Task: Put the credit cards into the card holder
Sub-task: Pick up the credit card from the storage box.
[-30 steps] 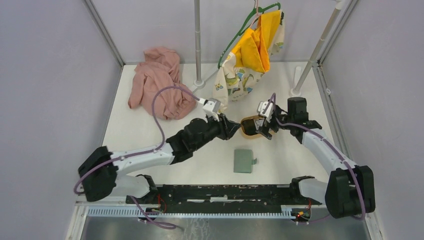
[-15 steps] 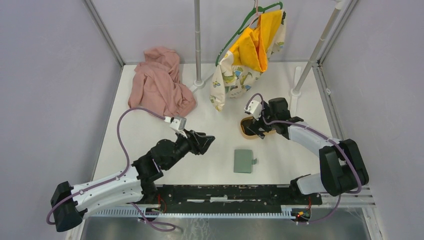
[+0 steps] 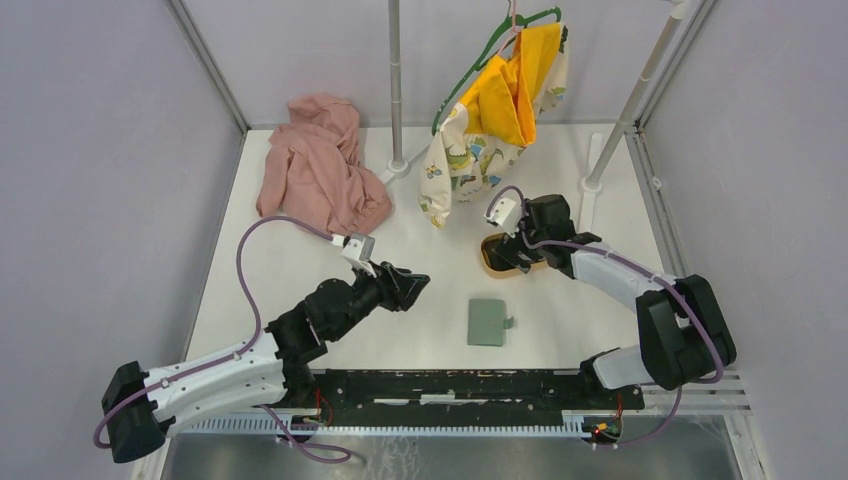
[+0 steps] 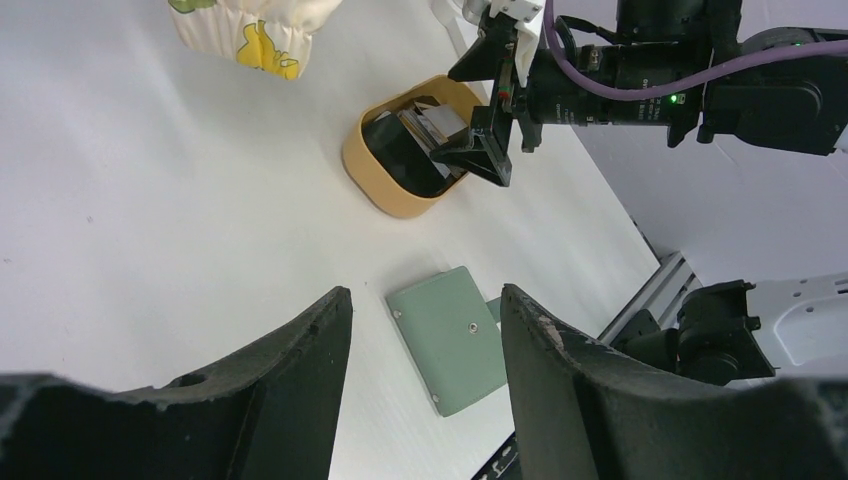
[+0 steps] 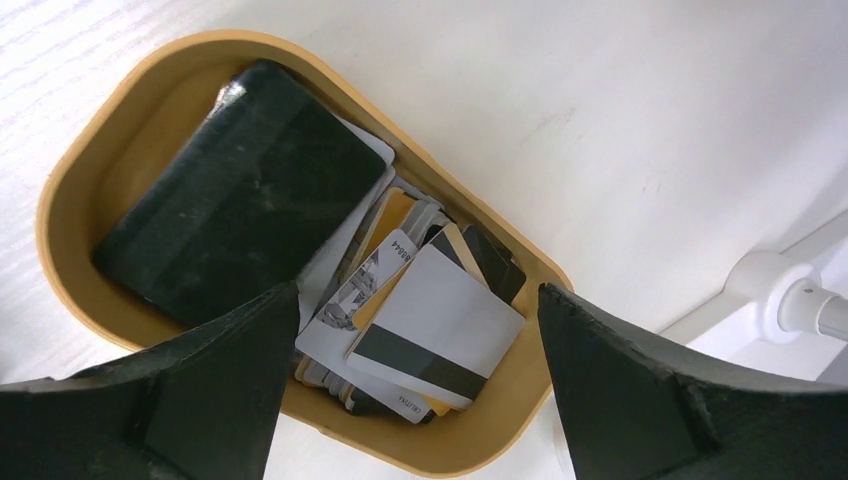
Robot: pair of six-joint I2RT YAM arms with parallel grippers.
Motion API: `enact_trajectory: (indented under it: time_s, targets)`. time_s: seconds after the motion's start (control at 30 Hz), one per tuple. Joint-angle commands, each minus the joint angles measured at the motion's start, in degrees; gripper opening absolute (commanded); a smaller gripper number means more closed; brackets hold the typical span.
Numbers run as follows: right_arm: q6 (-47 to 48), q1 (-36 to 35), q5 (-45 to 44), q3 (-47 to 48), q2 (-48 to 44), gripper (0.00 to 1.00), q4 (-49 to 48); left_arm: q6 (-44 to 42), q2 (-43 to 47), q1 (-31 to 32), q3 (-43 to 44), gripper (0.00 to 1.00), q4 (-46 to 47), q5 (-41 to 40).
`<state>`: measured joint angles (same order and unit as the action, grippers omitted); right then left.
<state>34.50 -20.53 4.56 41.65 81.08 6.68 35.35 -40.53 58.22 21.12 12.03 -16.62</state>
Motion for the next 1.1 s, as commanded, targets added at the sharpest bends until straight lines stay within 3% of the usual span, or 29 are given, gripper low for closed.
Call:
enact_trajectory:
  time_s: [0.0, 0.43, 0.6, 1.07]
  targets:
    - [0.91, -0.20, -6.09, 1.51, -2.72, 0.92, -0.76, 2.00, 0.46, 0.06, 0.68, 0.63, 1.20, -1.40]
    - [1.41, 0.92, -9.38, 1.35, -6.51, 0.82, -1.09, 2.26, -0.18, 0.01, 1.02, 0.62, 1.41, -1.31]
    - [0.34, 3.22, -8.06, 1.52, -7.80, 0.73, -0.63, 2.34, -0.42, 0.00, 1.32, 0.62, 1.68, -1.01]
    - [-3.71, 10.13, -0.18, 1.93, -7.09, 0.60, 1.50, 2.53, -0.10, 0.05, 1.38, 0.62, 1.81, -0.53]
